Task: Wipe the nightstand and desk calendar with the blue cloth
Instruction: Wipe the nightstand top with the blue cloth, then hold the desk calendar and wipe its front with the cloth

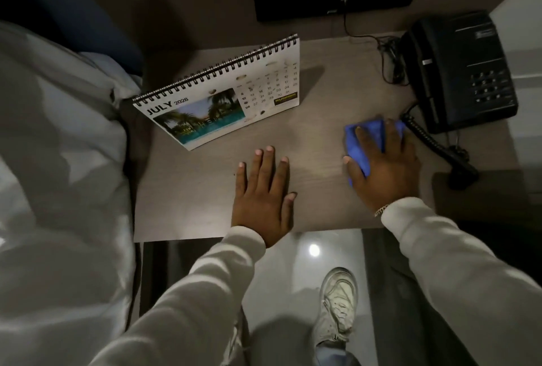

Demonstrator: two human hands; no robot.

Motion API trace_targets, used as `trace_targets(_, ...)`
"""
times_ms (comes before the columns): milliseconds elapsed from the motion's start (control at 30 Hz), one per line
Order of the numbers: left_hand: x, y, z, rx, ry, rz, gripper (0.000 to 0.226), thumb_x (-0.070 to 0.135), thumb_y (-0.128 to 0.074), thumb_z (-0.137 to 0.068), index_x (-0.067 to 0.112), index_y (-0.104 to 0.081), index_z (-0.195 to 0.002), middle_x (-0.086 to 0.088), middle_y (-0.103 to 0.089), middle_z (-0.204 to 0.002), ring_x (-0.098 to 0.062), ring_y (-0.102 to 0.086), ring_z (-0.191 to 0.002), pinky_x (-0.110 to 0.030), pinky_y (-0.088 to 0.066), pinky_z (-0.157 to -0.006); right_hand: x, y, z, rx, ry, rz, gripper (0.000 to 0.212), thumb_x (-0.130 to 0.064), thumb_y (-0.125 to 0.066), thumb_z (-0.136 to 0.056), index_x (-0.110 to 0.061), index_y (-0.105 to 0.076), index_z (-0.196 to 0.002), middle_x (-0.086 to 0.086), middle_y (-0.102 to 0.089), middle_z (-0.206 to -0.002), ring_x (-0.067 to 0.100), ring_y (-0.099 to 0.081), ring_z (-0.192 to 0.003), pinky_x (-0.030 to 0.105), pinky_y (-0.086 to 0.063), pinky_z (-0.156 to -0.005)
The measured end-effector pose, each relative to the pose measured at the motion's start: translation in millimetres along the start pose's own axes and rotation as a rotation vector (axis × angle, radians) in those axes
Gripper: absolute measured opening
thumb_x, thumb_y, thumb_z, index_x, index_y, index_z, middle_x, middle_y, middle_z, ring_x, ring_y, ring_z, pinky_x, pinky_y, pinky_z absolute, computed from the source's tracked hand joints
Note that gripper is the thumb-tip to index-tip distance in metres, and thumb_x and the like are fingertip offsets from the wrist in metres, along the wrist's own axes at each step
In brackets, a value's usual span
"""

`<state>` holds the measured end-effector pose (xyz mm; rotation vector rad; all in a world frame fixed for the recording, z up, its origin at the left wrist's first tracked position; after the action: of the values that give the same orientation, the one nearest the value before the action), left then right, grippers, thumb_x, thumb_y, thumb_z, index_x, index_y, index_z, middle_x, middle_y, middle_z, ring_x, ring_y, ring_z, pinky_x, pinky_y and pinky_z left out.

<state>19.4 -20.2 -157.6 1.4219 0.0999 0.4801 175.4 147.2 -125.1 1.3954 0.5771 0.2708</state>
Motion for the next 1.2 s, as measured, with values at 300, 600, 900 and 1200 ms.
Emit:
trace_targets(300, -21.5, 70.5, 2.4, -0.045, -0.181, 0.061, 0.072, 0.047, -0.035, -0.093, 0.016, -0.01, -0.153, -0.014, -0.003, -0.164, -0.03, 0.006, -0.151, -0.05, -0.003, -0.122, -23.0, 20.2, 5.3, 0.131, -0.159, -0.201, 0.055, -0.016, -0.045, -0.074, -0.009, -0.055, -0.127, 0.032, -0.043, -0.14, 0.054, -0.05, -0.104, 0.05, -0.042, -0.091)
trace_targets(600, -90.8, 188.0, -24.8, 0.2, -0.461, -0.05, 0.068, 0.043, -0.039, -0.092, 0.008, -0.027, -0.149, -0.016, -0.016, -0.162, -0.033, -0.003, -0.152, -0.054, -0.007, -0.121, -118.0, 28.8, 44.8, 0.382, -0.127, -0.6, 0.049, -0.001, -0.063, -0.081, -0.014, -0.056, -0.128, 0.021, -0.043, -0.144, 0.039, -0.046, -0.127, 0.026, -0.024, -0.107)
trace_targets(900, -147.4, 219.3, -101.5, -0.106, -0.776, -0.499, 0.101, 0.075, -0.018, -0.084, 0.007, 0.01, -0.152, -0.011, 0.013, -0.164, -0.023, 0.017, -0.151, -0.047, -0.005, -0.124, -182.8, -22.5, 25.4, 0.6, 0.038, -0.75, 0.05, -0.018, -0.044, -0.089, -0.03, -0.043, -0.138, 0.005, -0.03, -0.154, 0.014, -0.034, -0.134, 0.029, -0.037, -0.105)
trace_targets(1200, -149.9, 216.8, -109.6, -0.01, -0.999, -0.551, 0.101, 0.069, -0.032, -0.084, 0.004, 0.003, -0.153, -0.014, 0.007, -0.164, -0.026, 0.009, -0.152, -0.045, -0.002, -0.124, -212.9, -57.0, -0.5, 0.723, 0.073, -0.791, 0.055, -0.014, -0.05, -0.089, -0.036, -0.04, -0.138, 0.001, -0.023, -0.157, 0.012, -0.023, -0.142, 0.015, -0.02, -0.11)
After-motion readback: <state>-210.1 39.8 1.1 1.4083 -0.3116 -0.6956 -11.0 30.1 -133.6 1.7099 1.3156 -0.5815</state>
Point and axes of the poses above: each hand's wrist, its own z-axis away from the middle knuckle, its own y-axis out of the back of the hand, x = y × z, the point moved 1 cm from there along -z, towards the middle knuckle
